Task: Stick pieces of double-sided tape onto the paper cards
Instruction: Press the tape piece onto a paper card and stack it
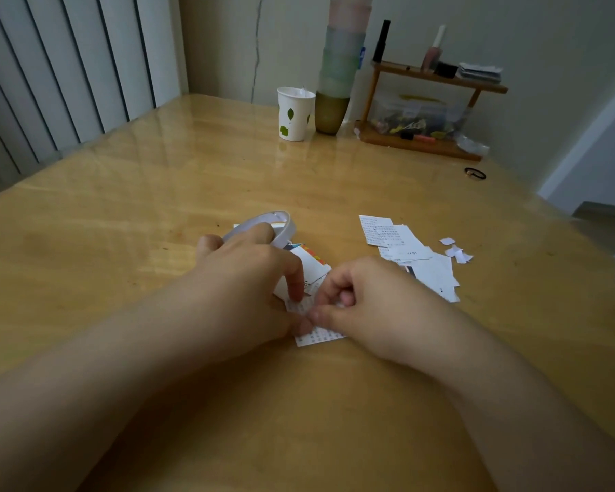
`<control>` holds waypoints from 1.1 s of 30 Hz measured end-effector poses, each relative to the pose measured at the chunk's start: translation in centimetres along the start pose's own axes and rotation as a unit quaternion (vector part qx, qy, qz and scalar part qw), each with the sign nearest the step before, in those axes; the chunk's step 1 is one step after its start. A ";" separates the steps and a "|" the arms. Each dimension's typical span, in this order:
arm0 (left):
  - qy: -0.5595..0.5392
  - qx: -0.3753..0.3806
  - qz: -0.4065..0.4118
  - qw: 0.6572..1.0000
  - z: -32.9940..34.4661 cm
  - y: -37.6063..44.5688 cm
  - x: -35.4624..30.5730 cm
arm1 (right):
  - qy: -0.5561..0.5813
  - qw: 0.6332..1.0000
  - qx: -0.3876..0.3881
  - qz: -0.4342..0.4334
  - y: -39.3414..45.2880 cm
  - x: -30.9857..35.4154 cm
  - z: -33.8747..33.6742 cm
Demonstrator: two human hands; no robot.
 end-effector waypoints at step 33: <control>0.000 0.007 0.016 1.000 0.6 0.3 0.3 | -0.007 1.000 0.002 0.016 -1.2 -0.2 -0.1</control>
Point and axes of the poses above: each hand's wrist, its own y-axis towards the middle knuckle, its own z-axis out of the palm, x = y × z, the point moved 6 cm from there along y, towards the middle knuckle, and after that the axes turned 15 degrees about x, right-handed, at the moved point
